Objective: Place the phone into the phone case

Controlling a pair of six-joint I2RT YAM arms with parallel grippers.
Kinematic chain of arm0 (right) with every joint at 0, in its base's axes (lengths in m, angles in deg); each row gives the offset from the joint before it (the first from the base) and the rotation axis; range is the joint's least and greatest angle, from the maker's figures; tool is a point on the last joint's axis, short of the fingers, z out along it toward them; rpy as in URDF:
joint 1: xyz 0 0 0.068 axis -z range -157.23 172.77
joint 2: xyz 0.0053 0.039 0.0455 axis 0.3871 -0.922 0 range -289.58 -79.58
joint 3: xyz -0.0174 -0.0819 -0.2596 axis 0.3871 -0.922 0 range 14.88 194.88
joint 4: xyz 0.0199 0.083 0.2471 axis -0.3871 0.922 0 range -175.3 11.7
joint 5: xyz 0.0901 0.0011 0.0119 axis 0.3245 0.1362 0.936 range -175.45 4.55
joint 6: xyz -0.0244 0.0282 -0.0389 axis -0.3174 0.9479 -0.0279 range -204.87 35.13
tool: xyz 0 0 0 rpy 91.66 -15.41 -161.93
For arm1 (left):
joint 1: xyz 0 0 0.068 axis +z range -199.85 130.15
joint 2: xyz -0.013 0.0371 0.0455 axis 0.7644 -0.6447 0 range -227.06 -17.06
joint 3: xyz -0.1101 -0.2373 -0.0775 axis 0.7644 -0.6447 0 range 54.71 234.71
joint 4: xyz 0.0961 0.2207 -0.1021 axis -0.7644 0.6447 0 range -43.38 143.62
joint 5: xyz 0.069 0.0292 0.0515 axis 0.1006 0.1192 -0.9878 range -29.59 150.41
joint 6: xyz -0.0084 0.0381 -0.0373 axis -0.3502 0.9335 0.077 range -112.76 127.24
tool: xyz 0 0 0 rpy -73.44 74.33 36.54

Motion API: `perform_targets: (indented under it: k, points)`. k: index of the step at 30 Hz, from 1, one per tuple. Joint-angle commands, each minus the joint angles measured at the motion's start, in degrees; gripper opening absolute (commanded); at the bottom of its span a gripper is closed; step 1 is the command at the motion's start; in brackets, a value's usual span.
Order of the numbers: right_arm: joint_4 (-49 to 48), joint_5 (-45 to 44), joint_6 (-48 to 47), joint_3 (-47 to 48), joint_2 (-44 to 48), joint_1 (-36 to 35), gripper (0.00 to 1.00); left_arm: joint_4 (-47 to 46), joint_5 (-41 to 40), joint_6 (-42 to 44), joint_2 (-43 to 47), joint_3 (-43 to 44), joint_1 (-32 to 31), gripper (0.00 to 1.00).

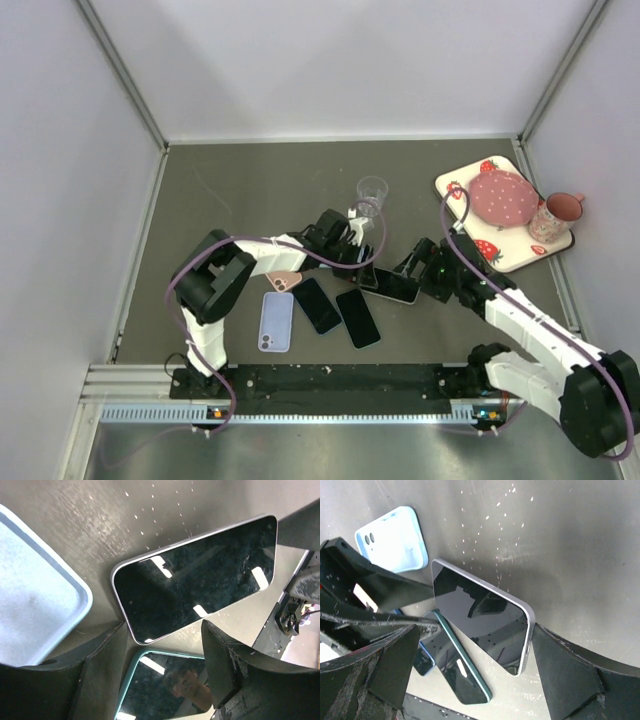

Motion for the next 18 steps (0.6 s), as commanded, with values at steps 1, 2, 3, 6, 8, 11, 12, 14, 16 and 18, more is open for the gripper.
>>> perform_targets:
  k: [1, 2, 3, 6, 8, 11, 12, 14, 16, 18]
  points:
    - [-4.1, 2.4, -3.4, 3.0, -1.4, 0.9, 0.94, -6.2, 4.2, -4.1, 3.0, -2.5, -1.6, 0.65]
    - [-3.9, 1.9, -4.0, 2.7, -1.7, 1.0, 0.94, -6.5, 4.3, -4.5, 3.1, -2.9, -1.6, 0.65]
    - [-3.4, 1.2, -4.6, 2.5, -2.7, 1.1, 0.93, -6.7, 4.2, -4.7, 3.4, -3.4, -1.6, 0.65]
    - [-2.2, 0.7, -7.1, 2.6, -4.5, 1.5, 0.94, -7.7, 3.9, -5.3, 4.1, -4.3, -1.6, 0.65]
    - [-1.6, 0.7, -8.0, 3.4, -5.5, 1.9, 0.95, -7.8, 2.4, -5.4, 5.4, -5.2, -1.6, 0.66]
    - [-0.5, 0.0, -9.8, 4.6, -6.1, 1.9, 0.95, -7.7, -0.5, -4.7, 6.9, -6.2, -1.6, 0.68]
    - [-0.3, -0.4, -10.4, 4.9, -6.1, 2.1, 0.96, -7.3, -1.2, -4.4, 7.6, -6.4, -1.5, 0.68]
    - [1.1, -1.1, -11.1, 6.0, -5.4, 2.5, 0.96, -6.2, -3.5, -3.8, 8.4, -6.2, -1.6, 0.7]
    - [2.1, -1.9, -12.1, 6.4, -4.5, 2.8, 0.96, -4.7, -5.3, -3.3, 9.4, -6.0, -1.6, 0.71]
    - [3.3, -2.4, -12.8, 6.6, -3.8, 3.4, 0.97, -3.9, -7.8, -2.9, 10.2, -6.1, -1.1, 0.71]
